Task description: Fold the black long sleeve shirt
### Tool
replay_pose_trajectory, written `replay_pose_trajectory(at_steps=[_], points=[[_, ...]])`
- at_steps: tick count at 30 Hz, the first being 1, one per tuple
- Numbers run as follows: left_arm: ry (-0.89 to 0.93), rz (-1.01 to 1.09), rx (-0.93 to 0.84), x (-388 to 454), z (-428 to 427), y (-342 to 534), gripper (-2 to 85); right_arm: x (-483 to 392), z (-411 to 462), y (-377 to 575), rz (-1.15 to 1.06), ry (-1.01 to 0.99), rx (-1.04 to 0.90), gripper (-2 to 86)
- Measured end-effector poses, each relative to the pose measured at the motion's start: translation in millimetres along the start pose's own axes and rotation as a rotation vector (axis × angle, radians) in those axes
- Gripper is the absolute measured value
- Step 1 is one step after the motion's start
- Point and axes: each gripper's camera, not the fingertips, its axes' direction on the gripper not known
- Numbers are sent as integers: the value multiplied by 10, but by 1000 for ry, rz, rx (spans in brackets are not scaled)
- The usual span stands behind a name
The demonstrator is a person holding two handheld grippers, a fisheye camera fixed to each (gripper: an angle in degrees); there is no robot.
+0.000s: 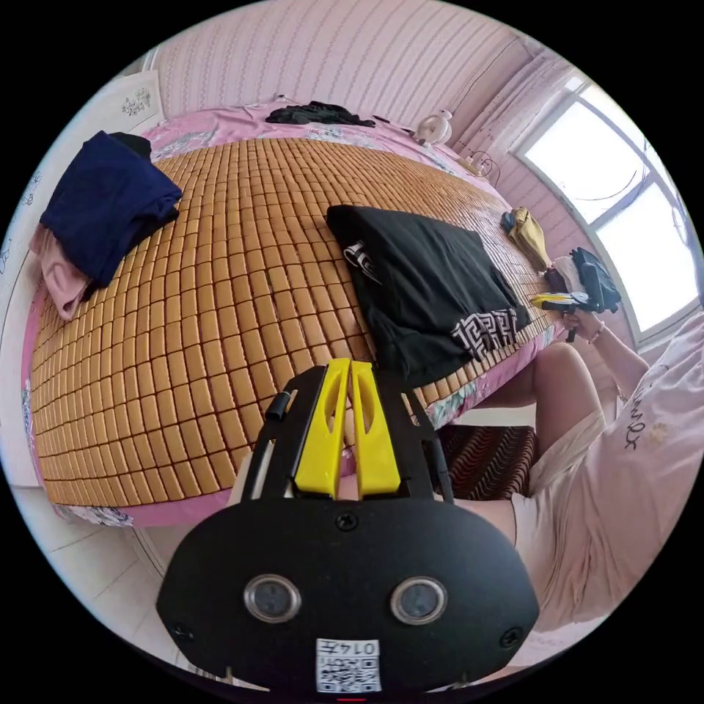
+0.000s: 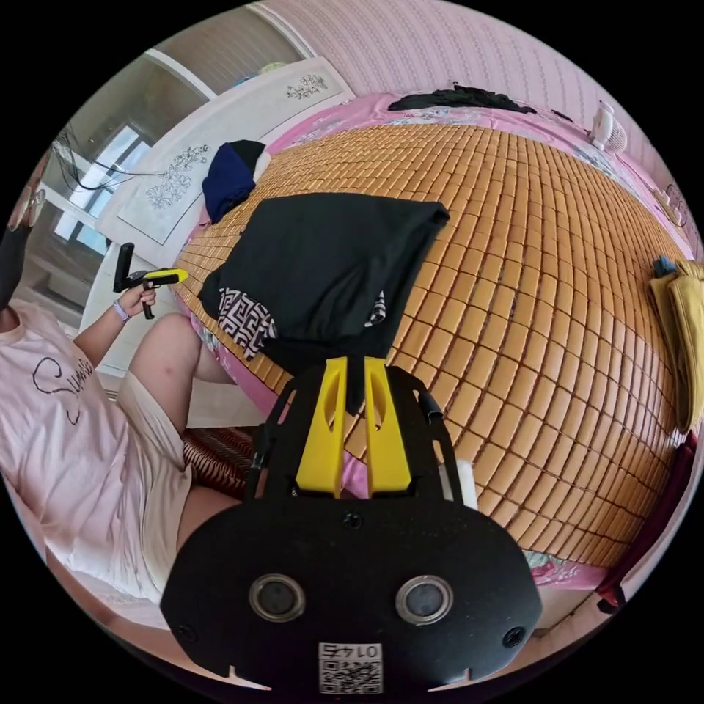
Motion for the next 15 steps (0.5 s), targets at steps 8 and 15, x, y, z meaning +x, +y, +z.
replay_pose_trajectory(at_steps=[8,15], points=[[80,228,165,1441,274,-437,-10,-1072,678,-1240,-350,138,-63,0],[30,476,124,2524,1123,-668,-10,-1776,1757,-2650,-511,393,-336,-5]])
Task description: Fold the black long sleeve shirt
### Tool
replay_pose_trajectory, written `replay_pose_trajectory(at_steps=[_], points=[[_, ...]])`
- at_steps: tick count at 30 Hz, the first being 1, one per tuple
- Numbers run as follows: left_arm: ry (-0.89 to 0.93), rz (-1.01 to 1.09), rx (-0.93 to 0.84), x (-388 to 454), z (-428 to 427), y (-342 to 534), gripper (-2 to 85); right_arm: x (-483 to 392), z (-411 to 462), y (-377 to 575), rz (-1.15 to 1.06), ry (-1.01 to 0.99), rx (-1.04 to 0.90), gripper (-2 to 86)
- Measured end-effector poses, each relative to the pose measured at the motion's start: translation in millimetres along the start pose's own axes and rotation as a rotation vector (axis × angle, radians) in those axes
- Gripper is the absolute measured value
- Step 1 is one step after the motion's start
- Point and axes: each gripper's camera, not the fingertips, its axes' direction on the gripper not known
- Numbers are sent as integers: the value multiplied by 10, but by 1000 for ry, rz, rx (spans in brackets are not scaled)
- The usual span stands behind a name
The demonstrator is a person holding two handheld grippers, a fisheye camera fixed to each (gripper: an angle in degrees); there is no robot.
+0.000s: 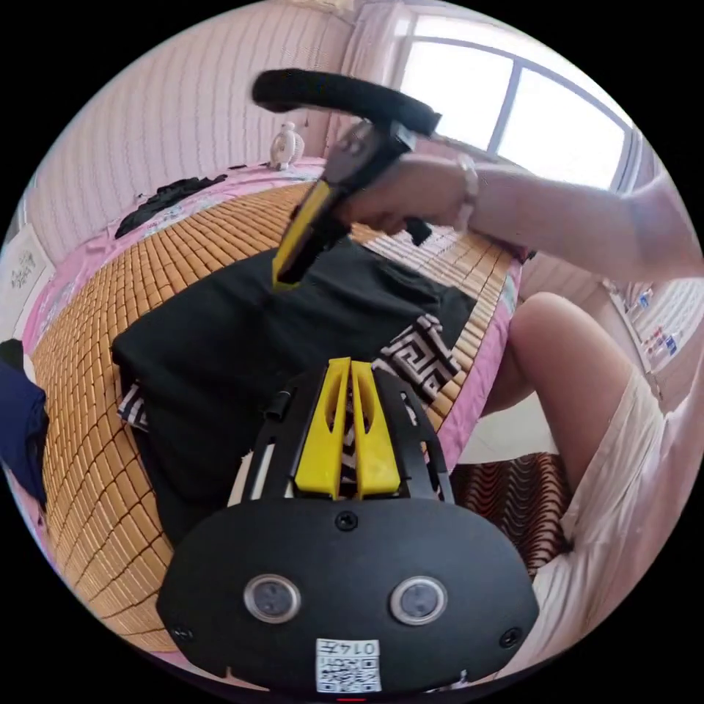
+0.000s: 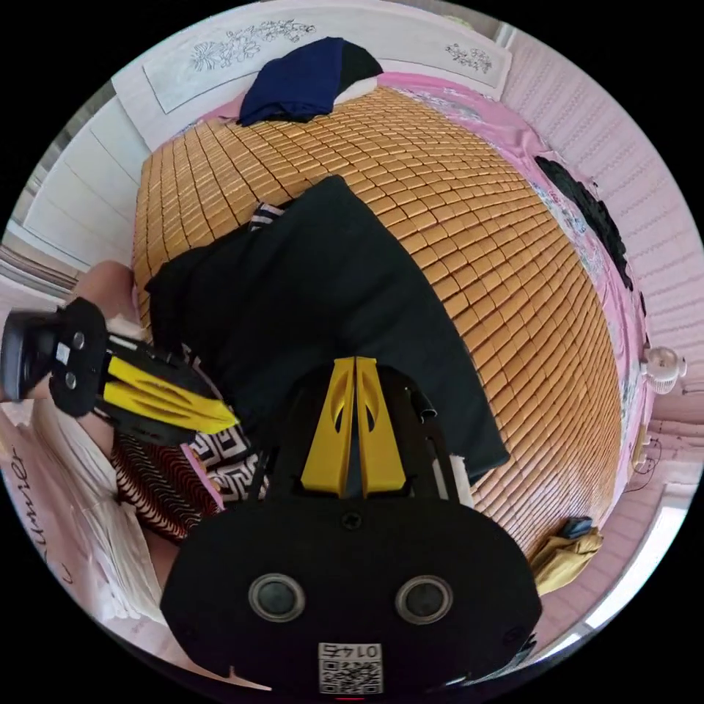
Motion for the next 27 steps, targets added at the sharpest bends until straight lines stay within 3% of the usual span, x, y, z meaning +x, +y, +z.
replay_pose_trajectory(at_steps=[1,15,27], points=[[-31,28,-95,70,169,-15,-10,-40,208,-200,-64,15,-127,-5],[38,10,-84,437,153,-216,-10,-354,333,-1444,-377,62,-399,-9],[-26,106,-102,856,158,-403,-10,-361,525,-2318,-428,76,-589,-9]])
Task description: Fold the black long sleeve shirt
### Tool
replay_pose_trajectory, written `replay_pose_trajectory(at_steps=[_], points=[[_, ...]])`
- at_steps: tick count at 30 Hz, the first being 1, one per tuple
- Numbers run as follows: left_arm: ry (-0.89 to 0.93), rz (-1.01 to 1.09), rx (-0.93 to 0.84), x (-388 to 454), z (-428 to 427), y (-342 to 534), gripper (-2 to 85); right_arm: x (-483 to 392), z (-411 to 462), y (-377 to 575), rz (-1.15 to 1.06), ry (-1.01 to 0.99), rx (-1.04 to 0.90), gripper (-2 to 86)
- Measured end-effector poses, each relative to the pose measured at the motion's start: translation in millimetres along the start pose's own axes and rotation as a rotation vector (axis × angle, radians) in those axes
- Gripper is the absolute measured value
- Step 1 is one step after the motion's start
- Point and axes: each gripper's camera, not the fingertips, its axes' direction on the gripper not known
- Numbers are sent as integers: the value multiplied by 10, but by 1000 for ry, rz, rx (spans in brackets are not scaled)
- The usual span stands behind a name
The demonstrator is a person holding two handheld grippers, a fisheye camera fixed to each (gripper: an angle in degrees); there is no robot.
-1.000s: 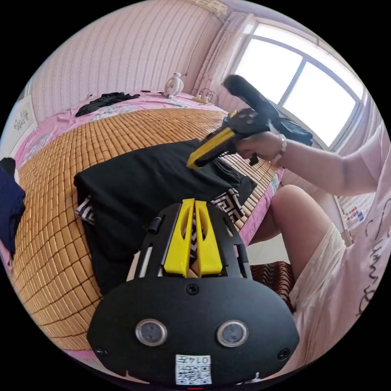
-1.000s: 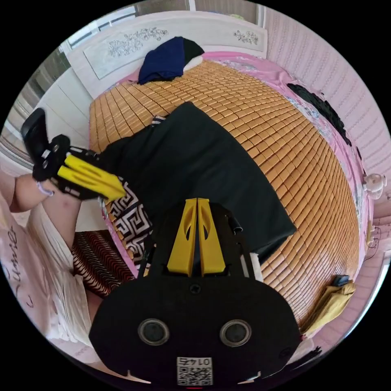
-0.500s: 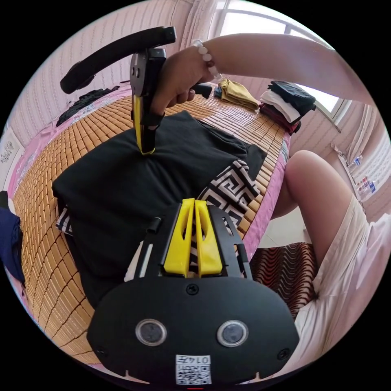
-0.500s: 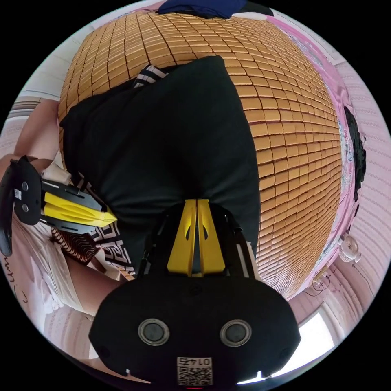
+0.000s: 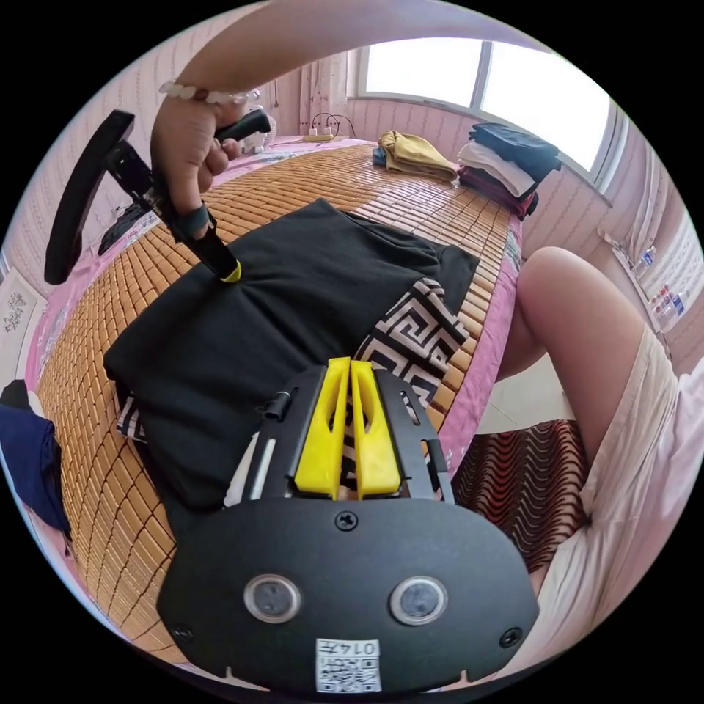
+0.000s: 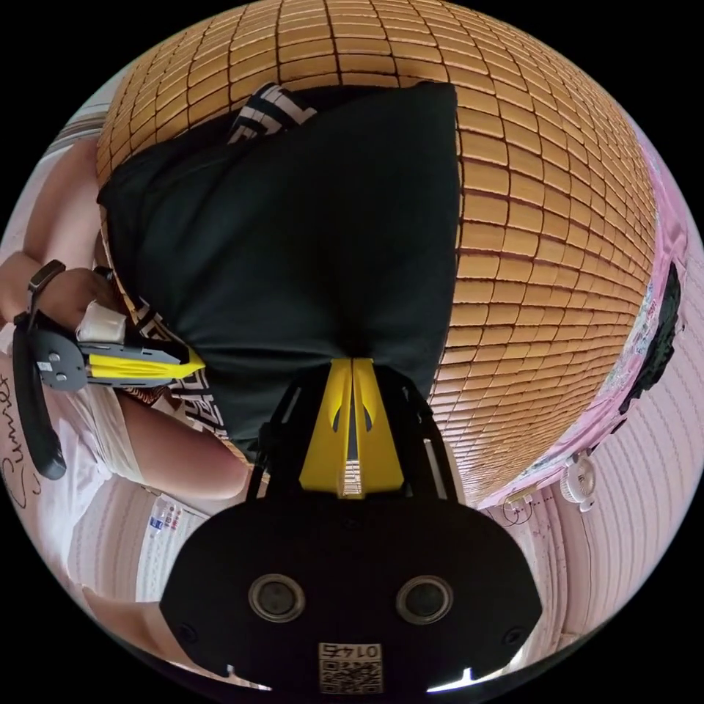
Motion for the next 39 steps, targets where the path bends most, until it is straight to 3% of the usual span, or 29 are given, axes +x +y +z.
replay_pose_trajectory(at_steps=[5,12,19,26,39], points=[[9,1,-2,78,4,-77,-10,216,101,-210,119,-6,72,-7],[-2,11,-11,186,9,-167,-10,371,97,-371,99,-93,-4,-4],[125,76,-163,385,-56,-199,-10,608,190,-215,237,-264,55,-4],[142,91,-134,395,-15,-225,-10,576,278,25,249,-266,123,-3],[174,90,-59,345,-50,-163,-10,501,509,362,209,-238,14,-3]])
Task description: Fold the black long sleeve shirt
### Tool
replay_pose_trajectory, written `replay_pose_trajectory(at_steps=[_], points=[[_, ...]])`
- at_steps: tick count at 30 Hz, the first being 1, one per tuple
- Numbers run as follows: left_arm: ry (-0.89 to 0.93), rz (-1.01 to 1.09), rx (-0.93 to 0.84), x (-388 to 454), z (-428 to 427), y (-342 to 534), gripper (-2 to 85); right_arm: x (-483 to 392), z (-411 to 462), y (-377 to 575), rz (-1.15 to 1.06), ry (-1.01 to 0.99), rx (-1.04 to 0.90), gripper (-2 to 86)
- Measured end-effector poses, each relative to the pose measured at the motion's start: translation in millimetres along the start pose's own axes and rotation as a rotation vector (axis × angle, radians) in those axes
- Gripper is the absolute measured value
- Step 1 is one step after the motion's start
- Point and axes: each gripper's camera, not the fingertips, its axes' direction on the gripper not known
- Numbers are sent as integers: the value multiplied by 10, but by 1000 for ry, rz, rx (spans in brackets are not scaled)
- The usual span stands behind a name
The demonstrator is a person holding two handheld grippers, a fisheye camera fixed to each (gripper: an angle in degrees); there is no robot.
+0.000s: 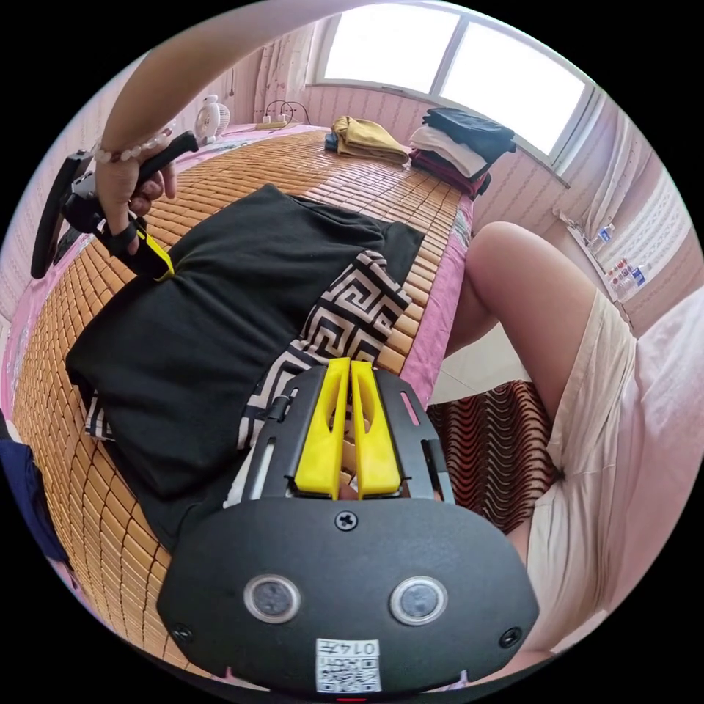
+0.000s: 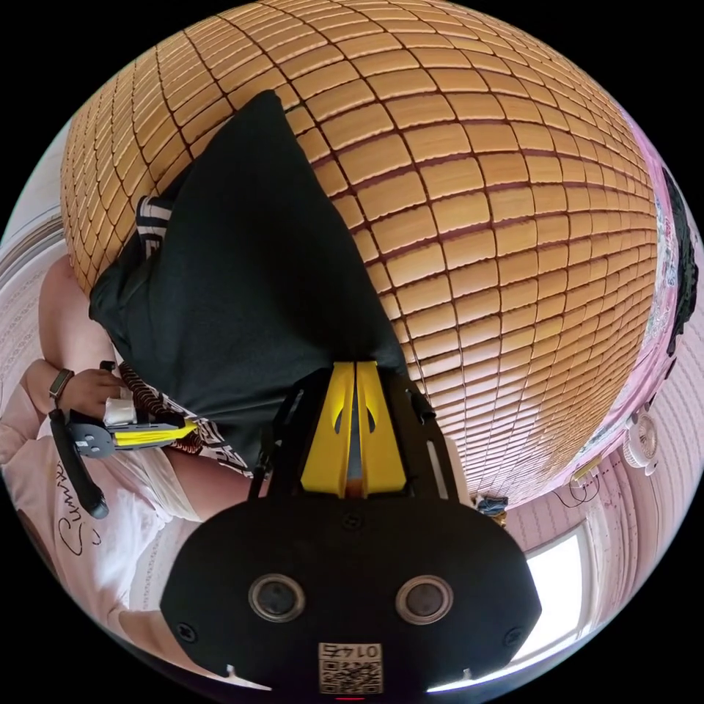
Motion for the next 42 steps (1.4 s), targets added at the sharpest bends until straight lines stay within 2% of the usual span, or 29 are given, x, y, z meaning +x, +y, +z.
replay_pose_trajectory(at_steps=[7,11,14,17,19,21,23,25,27,29,35,36,38,40,42], points=[[-59,71,-25,106,-54,23,-8,153,190,392,11,-42,-15,-5],[-4,74,-35,79,-118,81,3,300,302,727,32,-105,37,-7],[119,63,34,25,-181,169,47,416,402,1214,45,-163,201,-8],[116,99,149,106,-379,170,74,450,449,2011,76,-241,549,-8],[103,55,251,119,-505,179,88,429,600,2858,118,-415,855,-4],[151,-60,331,43,-589,190,109,348,858,3469,145,-480,963,5],[241,-231,455,-110,-659,265,123,249,1203,4018,231,-467,963,18],[257,-298,508,-168,-676,308,126,123,1718,4660,413,-417,914,49],[232,-317,498,-172,-656,274,130,61,2106,5023,569,-423,841,116],[156,-296,458,-85,-615,136,141,-13,2429,5273,634,-457,771,130],[-4,-110,320,412,-364,-509,202,-47,3043,5599,653,-598,732,85],[-32,-85,298,470,-324,-580,205,-34,3096,5656,621,-636,746,66],[-197,62,188,734,-132,-842,218,-29,3119,5811,589,-661,807,36],[-270,151,146,903,11,-978,226,-30,3099,6124,574,-688,969,24],[-241,167,134,983,116,-1081,227,-20,3112,6328,540,-764,1081,20]])
